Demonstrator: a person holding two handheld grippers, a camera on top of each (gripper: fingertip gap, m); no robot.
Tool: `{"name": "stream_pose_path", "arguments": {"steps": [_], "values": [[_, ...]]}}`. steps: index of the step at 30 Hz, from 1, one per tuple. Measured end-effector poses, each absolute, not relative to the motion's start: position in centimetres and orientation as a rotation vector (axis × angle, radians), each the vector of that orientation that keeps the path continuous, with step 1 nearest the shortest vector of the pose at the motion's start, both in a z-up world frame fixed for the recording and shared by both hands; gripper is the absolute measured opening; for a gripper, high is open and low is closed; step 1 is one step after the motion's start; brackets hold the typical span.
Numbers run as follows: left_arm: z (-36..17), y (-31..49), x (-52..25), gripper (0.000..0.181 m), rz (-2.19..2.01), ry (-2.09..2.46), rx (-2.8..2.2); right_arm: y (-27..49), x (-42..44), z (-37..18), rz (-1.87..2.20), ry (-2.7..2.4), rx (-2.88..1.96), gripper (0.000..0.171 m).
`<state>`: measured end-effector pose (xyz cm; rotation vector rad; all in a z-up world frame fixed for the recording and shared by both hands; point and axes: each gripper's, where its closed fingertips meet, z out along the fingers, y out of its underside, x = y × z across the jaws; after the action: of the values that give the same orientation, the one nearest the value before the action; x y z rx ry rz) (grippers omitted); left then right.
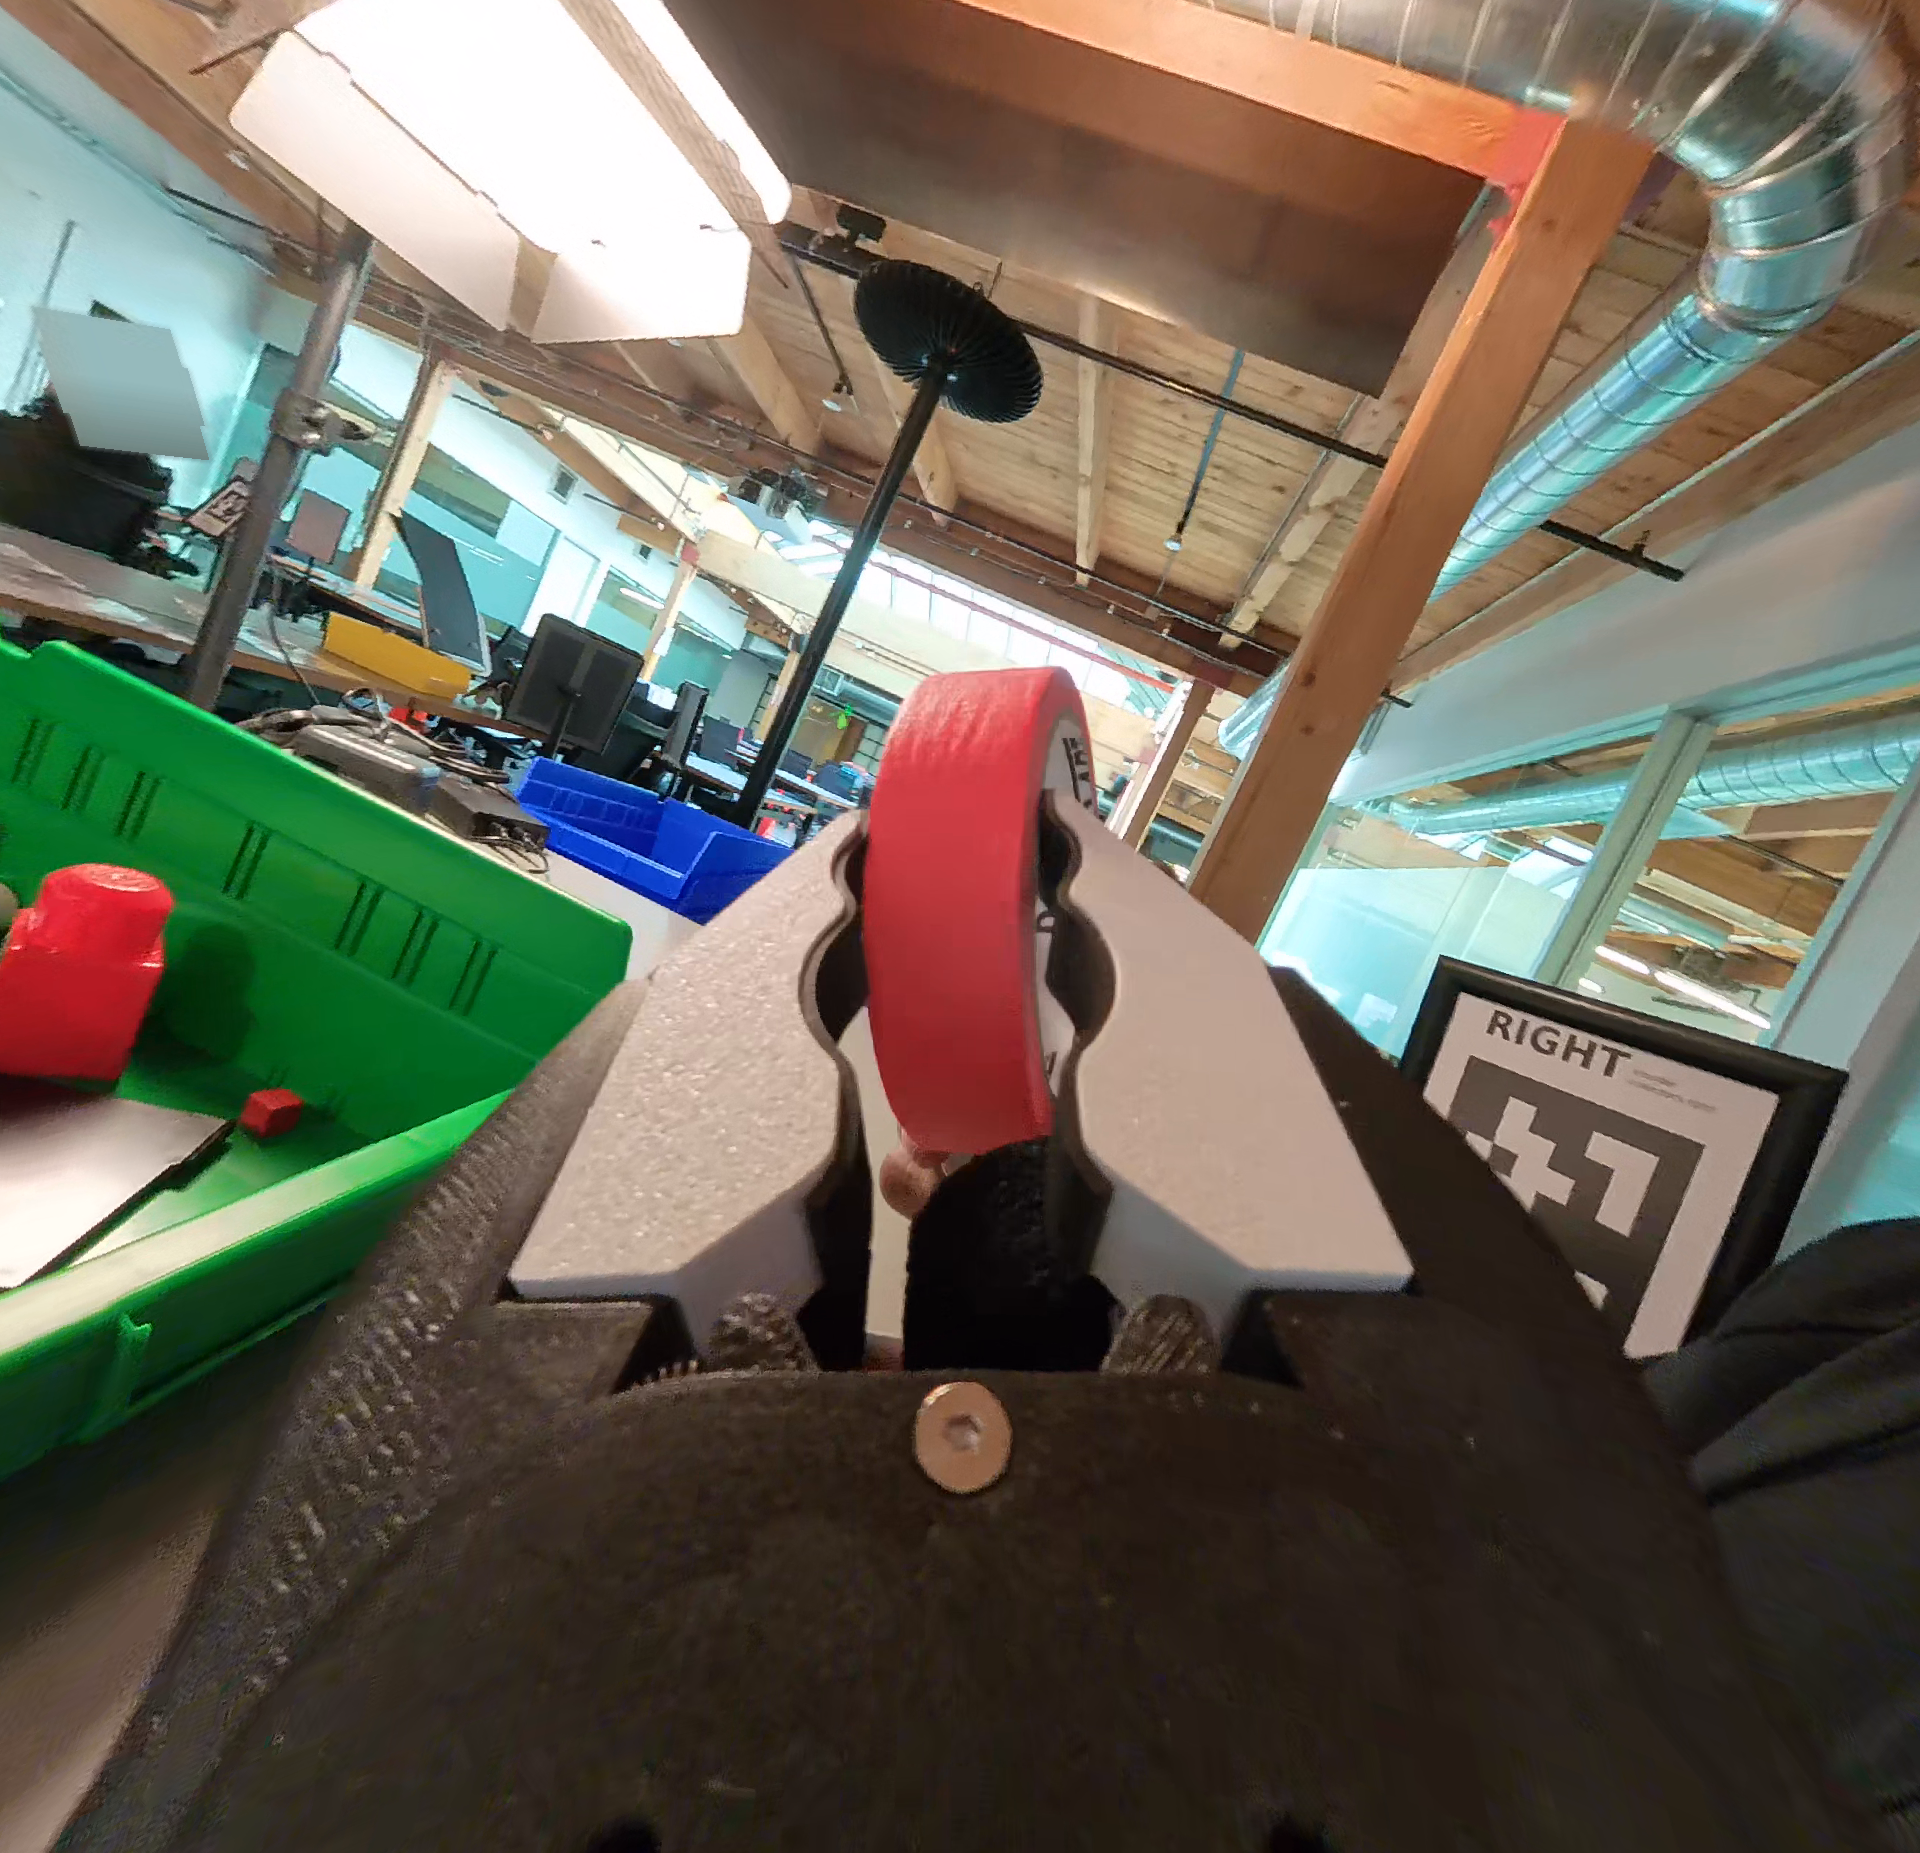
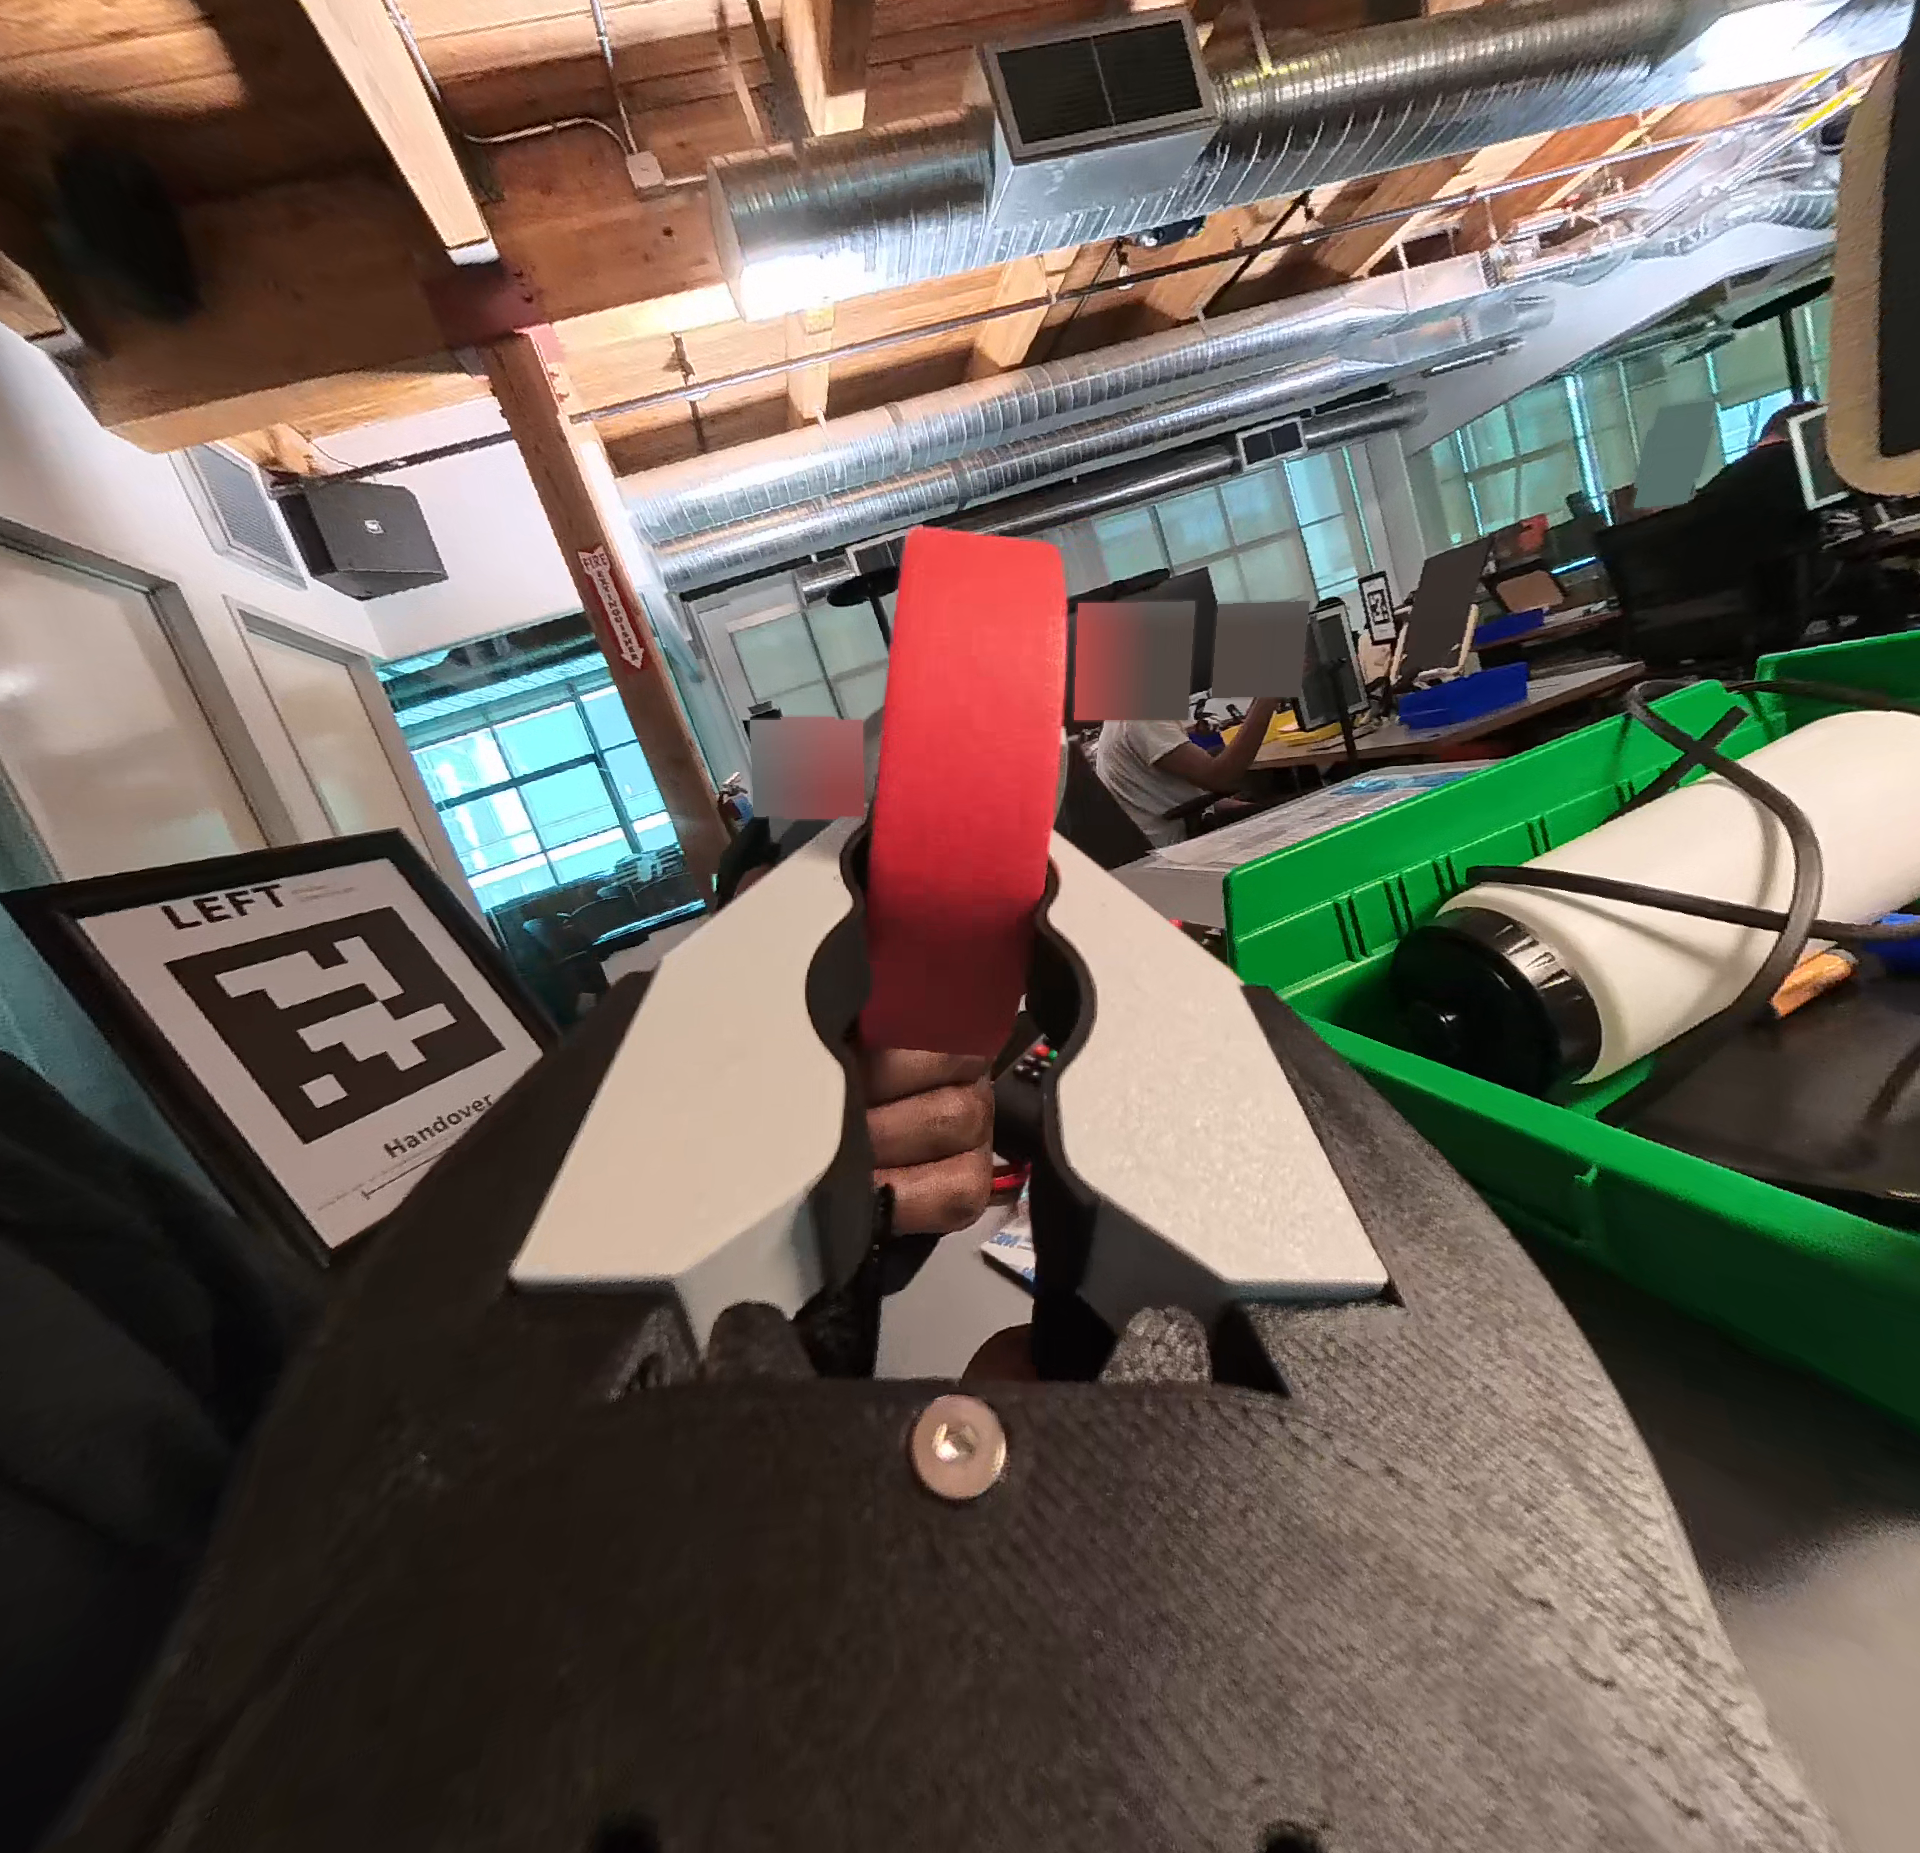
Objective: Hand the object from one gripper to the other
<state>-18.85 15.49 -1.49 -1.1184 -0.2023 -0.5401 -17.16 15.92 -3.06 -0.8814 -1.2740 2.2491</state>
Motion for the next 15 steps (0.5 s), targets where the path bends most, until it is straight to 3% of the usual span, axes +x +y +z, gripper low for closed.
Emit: {"name": "stream_pose_path", "arguments": {"steps": [2, 5, 8, 13, 15], "values": [[-1.6, 15.5, -18.9, 0.030, -0.503, -0.194, -1.138, 16.1, -17.3, -3.0, 2.231, -1.256, -0.885, 0.025], [-1.8, 15.8, -18.3, 0.030, -0.484, -0.160, -1.167, 18.0, -16.9, -1.8, 2.276, -1.107, -0.887, 0.045], [-2.2, 16.2, -17.7, 0.030, -0.512, -0.145, -1.198, 18.2, -16.4, -1.4, 2.318, -1.094, -0.847, 0.030], [-2.4, 16.5, -17.5, 0.031, -0.543, -0.158, -1.210, 18.5, -16.3, -1.2, 2.274, -1.082, -0.832, 0.029], [-2.3, 16.6, -17.9, 0.046, -0.522, -0.183, -1.201, 18.8, -16.3, -1.2, 2.261, -1.063, -0.841, 0.029]]}}
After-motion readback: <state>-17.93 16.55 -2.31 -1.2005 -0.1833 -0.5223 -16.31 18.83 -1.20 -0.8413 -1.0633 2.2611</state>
